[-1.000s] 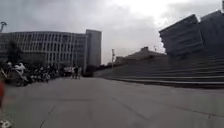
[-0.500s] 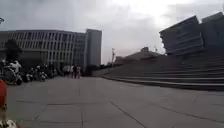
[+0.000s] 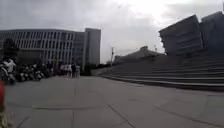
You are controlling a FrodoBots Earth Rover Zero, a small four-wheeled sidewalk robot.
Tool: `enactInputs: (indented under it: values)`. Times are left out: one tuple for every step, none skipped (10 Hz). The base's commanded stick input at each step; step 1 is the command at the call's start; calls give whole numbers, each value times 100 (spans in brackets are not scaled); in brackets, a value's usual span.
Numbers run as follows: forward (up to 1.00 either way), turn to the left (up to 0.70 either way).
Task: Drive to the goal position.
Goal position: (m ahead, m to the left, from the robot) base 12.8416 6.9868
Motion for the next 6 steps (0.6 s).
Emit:
enactInputs:
  values:
    - [70,0]
    - [70,0]
    - [70,0]
    - [70,0]
    - [70,4]
    - [70,25]
